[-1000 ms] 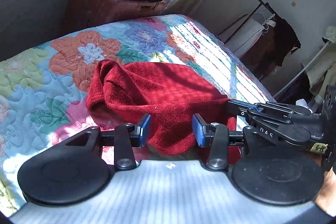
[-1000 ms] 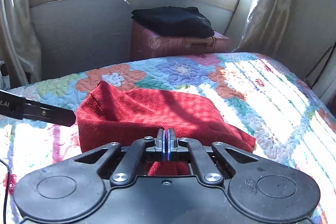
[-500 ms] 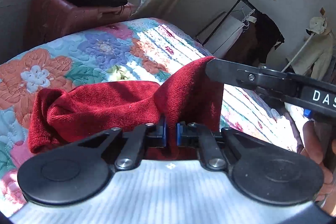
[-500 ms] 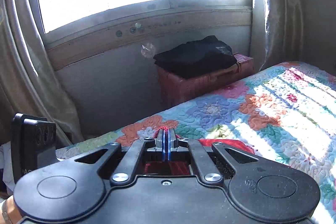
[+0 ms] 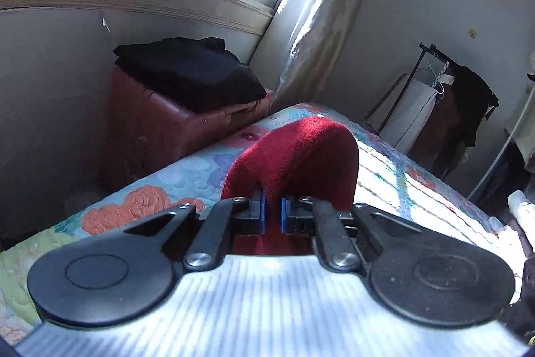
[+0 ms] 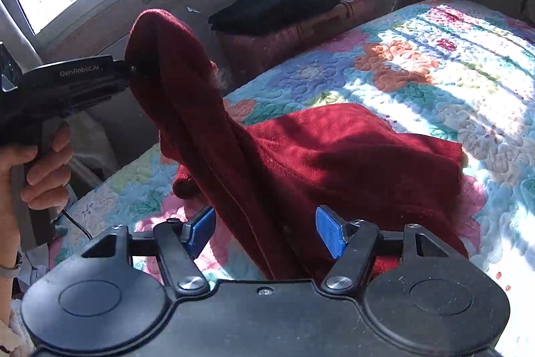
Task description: Fold clothes
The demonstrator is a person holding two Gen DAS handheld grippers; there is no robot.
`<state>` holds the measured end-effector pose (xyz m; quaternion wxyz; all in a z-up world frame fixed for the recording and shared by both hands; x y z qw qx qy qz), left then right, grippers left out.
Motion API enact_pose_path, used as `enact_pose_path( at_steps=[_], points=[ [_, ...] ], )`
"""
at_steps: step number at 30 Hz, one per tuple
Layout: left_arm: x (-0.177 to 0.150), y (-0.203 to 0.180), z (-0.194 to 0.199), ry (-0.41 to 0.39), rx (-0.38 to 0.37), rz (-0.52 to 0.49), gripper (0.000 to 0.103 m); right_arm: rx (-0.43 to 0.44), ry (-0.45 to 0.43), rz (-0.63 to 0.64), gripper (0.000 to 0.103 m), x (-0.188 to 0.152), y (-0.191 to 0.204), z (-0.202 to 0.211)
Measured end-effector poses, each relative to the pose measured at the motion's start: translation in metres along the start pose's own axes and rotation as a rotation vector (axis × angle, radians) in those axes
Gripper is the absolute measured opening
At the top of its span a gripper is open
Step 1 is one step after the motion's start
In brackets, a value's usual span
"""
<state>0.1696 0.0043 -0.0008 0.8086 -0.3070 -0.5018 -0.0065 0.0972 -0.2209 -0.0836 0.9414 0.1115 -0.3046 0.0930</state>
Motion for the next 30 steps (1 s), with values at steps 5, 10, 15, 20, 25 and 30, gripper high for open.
enact_pose_path(
  at_steps=[5, 10, 15, 20, 25, 30],
  points=[
    [0.016, 0.011, 0.004, -0.040, 0.016, -0.011, 0.007, -0.081, -0.021, 0.083, 0.071, -0.008, 0.012, -0.013],
    [0.010, 0.002, 0.011, -0.049, 0.024, -0.053, 0.007, -0.209, -0.114, 0.195, 0.070, 0.011, 0.015, -0.003],
    [0.014, -0.007, 0.016, -0.060, -0.005, -0.068, 0.007, -0.355, -0.212, 0.261, 0.071, 0.014, 0.006, 0.011],
    [0.013, -0.013, 0.016, -0.068, -0.018, -0.087, 0.007, -0.535, -0.131, 0.322, 0.071, 0.001, -0.026, -0.020],
    [0.013, -0.020, 0.020, -0.117, -0.038, -0.101, 0.007, -0.319, -0.043, -0.018, 0.030, 0.011, -0.060, -0.031],
    [0.014, -0.024, 0.011, -0.099, 0.013, -0.169, 0.007, -0.443, -0.195, 0.012, 0.018, 0.065, -0.077, -0.008]
  ],
)
Point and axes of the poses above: each gripper's, at about its wrist camera, not at the fingertips, and z roughly against the way its jaws point, y to its left, x to its top, the point moved 8 cm from there along -z, roughly the way its jaws point, and after that the axes turned 12 degrees about -x, right-handed, at the moved point
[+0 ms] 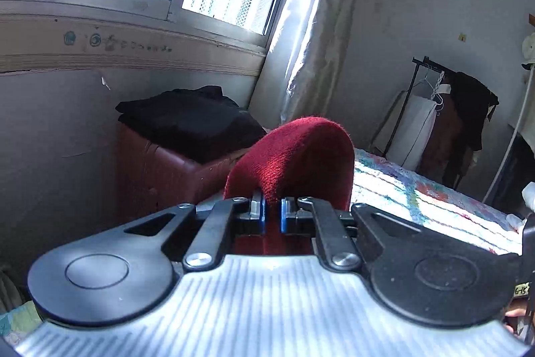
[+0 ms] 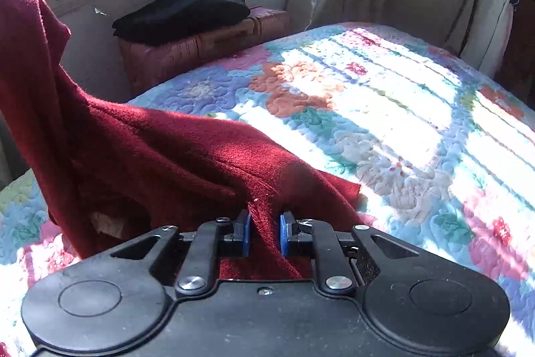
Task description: Fold clothes
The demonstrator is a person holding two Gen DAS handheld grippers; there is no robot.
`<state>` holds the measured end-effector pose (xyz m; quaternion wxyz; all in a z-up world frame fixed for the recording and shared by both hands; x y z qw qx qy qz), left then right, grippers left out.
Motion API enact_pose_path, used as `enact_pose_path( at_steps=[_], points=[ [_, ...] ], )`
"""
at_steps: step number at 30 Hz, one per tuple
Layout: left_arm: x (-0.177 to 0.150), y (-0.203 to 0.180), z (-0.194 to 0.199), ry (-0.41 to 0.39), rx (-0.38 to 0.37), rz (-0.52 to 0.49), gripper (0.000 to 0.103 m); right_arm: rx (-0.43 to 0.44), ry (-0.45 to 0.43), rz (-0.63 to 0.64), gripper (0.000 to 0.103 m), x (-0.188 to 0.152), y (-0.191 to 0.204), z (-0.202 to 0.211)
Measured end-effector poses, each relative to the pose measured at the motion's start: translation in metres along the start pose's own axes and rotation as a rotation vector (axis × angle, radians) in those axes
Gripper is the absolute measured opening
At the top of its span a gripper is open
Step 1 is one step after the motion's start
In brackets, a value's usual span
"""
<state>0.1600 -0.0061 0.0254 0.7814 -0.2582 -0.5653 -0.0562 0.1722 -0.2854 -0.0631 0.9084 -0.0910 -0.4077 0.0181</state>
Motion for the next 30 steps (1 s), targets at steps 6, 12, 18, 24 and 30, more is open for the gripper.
enact_pose_path(
  at_steps=[6, 12, 18, 24, 30],
  points=[
    [0.003, 0.016, -0.027, -0.063, 0.075, 0.051, 0.020, -0.052, -0.103, -0.043, 0.016, 0.080, -0.018, -0.013],
    [-0.048, 0.048, -0.069, 0.246, 0.276, 0.010, 0.041, -0.105, -0.012, -0.110, 0.035, 0.092, -0.020, -0.064],
    [-0.085, 0.042, -0.045, 0.330, 0.222, 0.024, 0.060, -0.070, -0.012, -0.160, 0.061, 0.038, -0.035, -0.037],
    [-0.128, 0.022, -0.042, 0.456, 0.066, 0.205, 0.060, 0.239, 0.183, -0.277, 0.061, -0.042, -0.011, -0.022],
    [-0.171, 0.001, -0.064, 0.558, 0.094, 0.109, 0.070, 0.316, 0.241, -0.255, 0.062, -0.071, 0.025, -0.033]
  ],
)
Point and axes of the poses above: each gripper's, at about its wrist camera, not at the fingertips, and z roughly against the way its jaws point, y to its left, x to its top, the point moved 8 cm from there along -z, roughly the way its jaws point, and after that the axes turned 12 degrees about -x, right-handed, at the moved point
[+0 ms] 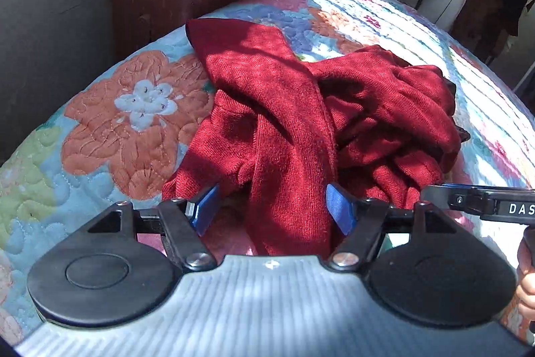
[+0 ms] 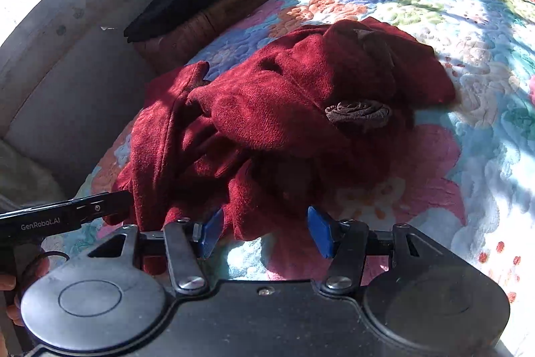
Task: Fold clothes
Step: 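Lower the sweater onto the quilt and open both grippers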
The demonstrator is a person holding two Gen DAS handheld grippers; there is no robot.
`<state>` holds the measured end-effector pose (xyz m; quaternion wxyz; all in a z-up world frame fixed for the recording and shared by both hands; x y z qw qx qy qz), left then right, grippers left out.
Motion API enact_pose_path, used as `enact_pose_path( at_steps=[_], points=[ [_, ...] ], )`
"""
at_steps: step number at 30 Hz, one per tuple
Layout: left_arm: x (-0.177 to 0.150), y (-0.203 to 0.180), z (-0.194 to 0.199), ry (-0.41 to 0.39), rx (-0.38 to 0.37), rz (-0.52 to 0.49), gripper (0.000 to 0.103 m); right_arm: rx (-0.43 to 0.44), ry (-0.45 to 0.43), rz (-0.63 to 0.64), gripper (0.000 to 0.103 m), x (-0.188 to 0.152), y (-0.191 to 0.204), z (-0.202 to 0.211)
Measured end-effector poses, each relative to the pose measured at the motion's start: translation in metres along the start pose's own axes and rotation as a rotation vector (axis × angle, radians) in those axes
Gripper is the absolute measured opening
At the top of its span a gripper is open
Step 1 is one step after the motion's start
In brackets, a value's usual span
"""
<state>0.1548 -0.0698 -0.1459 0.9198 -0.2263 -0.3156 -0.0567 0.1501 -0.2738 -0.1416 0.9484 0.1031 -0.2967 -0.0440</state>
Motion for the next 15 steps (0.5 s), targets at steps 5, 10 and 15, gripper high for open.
enact_pose_path(
  at_steps=[5, 10, 15],
  points=[
    [0.014, -0.002, 0.006, -0.057, -0.024, -0.028, 0.008, -0.007, 0.001, -0.011, 0.064, 0.004, 0.003, -0.012],
    [0.060, 0.032, 0.066, -0.292, 0.134, -0.005, 0.008, -0.014, -0.009, 0.006, 0.064, 0.002, 0.003, -0.011],
    [0.066, 0.085, 0.077, -0.315, 0.135, 0.233, 0.009, -0.045, 0.011, 0.027, 0.064, -0.004, -0.002, -0.013]
  ],
)
Point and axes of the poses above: each gripper's, at about its wrist camera, not at the fingertips, and z roughly against the way its jaws point, y to its left, x to its top, the point moved 8 cm from there along -z, roughly the way its jaws point, and after that the axes turned 12 degrees about -x, right-handed, at the moved point
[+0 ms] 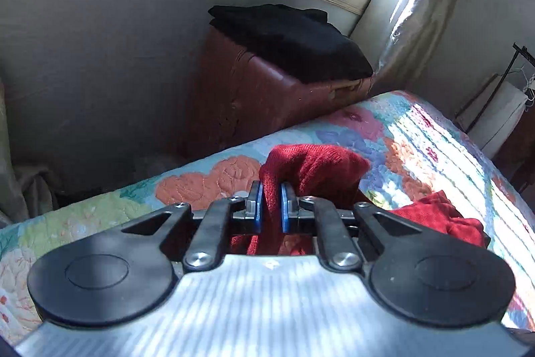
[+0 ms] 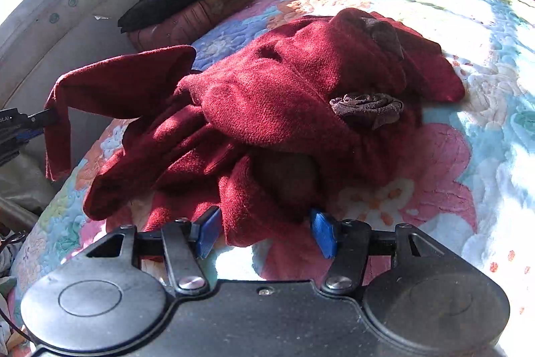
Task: Fold clothes
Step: 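Lower the sweater onto the quilt and open both grippers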
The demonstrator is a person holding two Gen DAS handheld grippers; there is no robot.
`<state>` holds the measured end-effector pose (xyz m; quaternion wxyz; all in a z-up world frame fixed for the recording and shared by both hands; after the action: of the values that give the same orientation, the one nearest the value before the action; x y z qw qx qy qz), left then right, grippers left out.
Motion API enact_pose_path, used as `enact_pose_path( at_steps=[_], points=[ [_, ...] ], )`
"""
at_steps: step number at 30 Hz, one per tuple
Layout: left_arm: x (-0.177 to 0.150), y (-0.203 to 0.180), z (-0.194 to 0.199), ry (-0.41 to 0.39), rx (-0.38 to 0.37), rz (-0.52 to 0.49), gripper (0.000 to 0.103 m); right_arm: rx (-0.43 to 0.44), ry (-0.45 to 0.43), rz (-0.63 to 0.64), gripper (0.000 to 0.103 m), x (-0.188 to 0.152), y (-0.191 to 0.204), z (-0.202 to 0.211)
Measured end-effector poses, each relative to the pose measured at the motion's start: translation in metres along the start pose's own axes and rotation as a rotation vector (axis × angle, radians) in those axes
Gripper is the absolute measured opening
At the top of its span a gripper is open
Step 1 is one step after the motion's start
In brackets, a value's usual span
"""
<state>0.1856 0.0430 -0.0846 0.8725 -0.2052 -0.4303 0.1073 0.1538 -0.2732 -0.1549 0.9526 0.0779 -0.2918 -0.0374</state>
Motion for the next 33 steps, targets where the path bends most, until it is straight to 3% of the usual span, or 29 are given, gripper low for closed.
enact_pose_path(
  at_steps=[3, 5, 6, 7, 8, 9, 11, 14, 16, 19, 22, 25, 28, 31, 33],
  points=[
    [-0.010, 0.005, -0.001, 0.040, 0.028, 0.005, 0.021, -0.003, 0.007, -0.007, 0.064, 0.000, 0.000, -0.002],
    [-0.024, 0.000, 0.002, 0.081, 0.022, -0.002, 0.046, -0.011, -0.001, -0.009, 0.064, 0.002, 0.001, -0.004],
    [-0.031, -0.006, 0.004, 0.105, 0.013, -0.006, 0.047, -0.018, -0.004, -0.012, 0.064, 0.003, 0.000, -0.006],
    [-0.040, -0.014, 0.004, 0.132, -0.007, -0.028, 0.047, -0.022, -0.006, -0.015, 0.063, 0.004, 0.000, -0.009],
    [-0.049, -0.025, 0.004, 0.160, -0.035, -0.066, 0.048, -0.035, -0.014, -0.008, 0.052, 0.005, 0.000, -0.012],
    [-0.058, -0.036, 0.004, 0.188, -0.064, -0.104, 0.048, -0.055, -0.026, 0.004, 0.027, 0.006, 0.001, -0.015],
    [-0.075, -0.057, 0.003, 0.221, -0.104, -0.196, 0.048, -0.123, -0.078, 0.068, 0.017, 0.007, 0.002, -0.011],
    [-0.097, -0.089, -0.009, 0.249, -0.182, -0.355, 0.052, -0.195, -0.188, 0.155, 0.013, 0.010, 0.004, 0.019],
    [-0.107, -0.101, -0.015, 0.263, -0.204, -0.387, 0.053, -0.236, -0.228, 0.174, 0.012, 0.012, 0.000, 0.042],
    [-0.103, -0.109, -0.015, 0.282, -0.170, -0.323, 0.053, -0.331, -0.247, 0.229, 0.011, 0.009, -0.011, 0.066],
    [-0.088, -0.115, -0.002, 0.237, -0.183, -0.327, 0.053, -0.435, -0.220, 0.301, 0.010, -0.007, -0.023, 0.075],
    [-0.087, -0.121, 0.004, 0.241, -0.209, -0.385, 0.053, -0.454, -0.183, 0.275, 0.010, -0.022, -0.034, 0.089],
    [-0.094, -0.123, 0.001, 0.265, -0.264, -0.363, 0.053, -0.452, -0.175, 0.265, 0.010, -0.030, -0.034, 0.111],
    [-0.100, -0.126, -0.002, 0.290, -0.320, -0.306, 0.053, -0.475, -0.203, 0.289, 0.010, -0.032, -0.029, 0.138],
    [-0.101, -0.128, -0.001, 0.280, -0.322, -0.320, 0.053, -0.531, -0.243, 0.304, 0.010, -0.031, -0.032, 0.162]
  ],
)
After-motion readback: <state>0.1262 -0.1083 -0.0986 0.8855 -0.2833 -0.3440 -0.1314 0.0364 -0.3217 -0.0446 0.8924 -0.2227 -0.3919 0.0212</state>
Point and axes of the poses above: each gripper's, at about its wrist camera, not at the fingertips, and z roughly against the way its jaws point, y to its left, x to its top, the point moved 8 cm from there along -z, roughly the way its jaws point, and after that the axes turned 12 degrees about -x, right-handed, at the moved point
